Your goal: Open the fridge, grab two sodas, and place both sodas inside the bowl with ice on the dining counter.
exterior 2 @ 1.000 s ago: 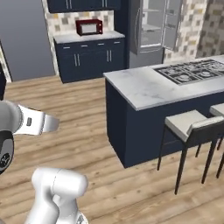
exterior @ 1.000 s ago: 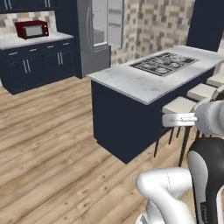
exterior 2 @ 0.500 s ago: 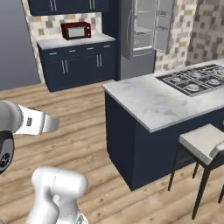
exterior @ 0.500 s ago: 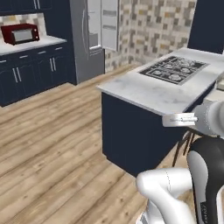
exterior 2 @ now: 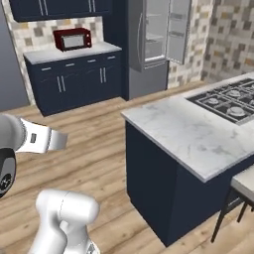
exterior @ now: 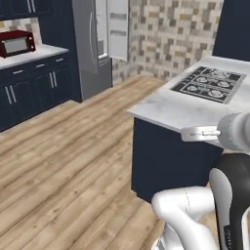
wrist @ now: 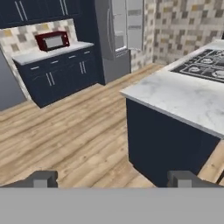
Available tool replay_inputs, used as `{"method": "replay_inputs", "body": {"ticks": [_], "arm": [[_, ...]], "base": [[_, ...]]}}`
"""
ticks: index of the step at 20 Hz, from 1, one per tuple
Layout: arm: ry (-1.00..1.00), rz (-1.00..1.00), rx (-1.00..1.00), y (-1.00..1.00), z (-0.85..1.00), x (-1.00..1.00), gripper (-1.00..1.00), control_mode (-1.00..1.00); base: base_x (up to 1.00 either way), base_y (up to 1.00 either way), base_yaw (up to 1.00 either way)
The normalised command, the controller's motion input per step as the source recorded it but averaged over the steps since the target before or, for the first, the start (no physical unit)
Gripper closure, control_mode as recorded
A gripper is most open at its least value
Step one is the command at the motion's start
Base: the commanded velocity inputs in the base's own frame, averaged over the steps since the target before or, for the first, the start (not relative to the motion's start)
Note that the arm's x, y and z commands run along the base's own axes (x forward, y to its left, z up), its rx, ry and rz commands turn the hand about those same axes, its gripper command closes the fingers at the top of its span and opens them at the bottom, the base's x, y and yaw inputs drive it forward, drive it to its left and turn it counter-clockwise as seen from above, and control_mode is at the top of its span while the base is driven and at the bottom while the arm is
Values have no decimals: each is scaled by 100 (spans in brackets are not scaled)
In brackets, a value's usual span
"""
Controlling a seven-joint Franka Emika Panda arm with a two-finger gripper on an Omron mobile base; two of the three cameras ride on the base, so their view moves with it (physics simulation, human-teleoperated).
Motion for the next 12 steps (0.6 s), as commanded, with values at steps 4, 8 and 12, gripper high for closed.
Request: {"method": "replay_inputs", "body": {"ticks": [4,8,12], "arm": [[0,0,0,0,0,0,-100,100],[0,0,0,0,0,0,-100,100],[0,0,0,0,0,0,-100,100]], "base": [[100,86,-24],[100,86,-24],[100,81,-26]]}}
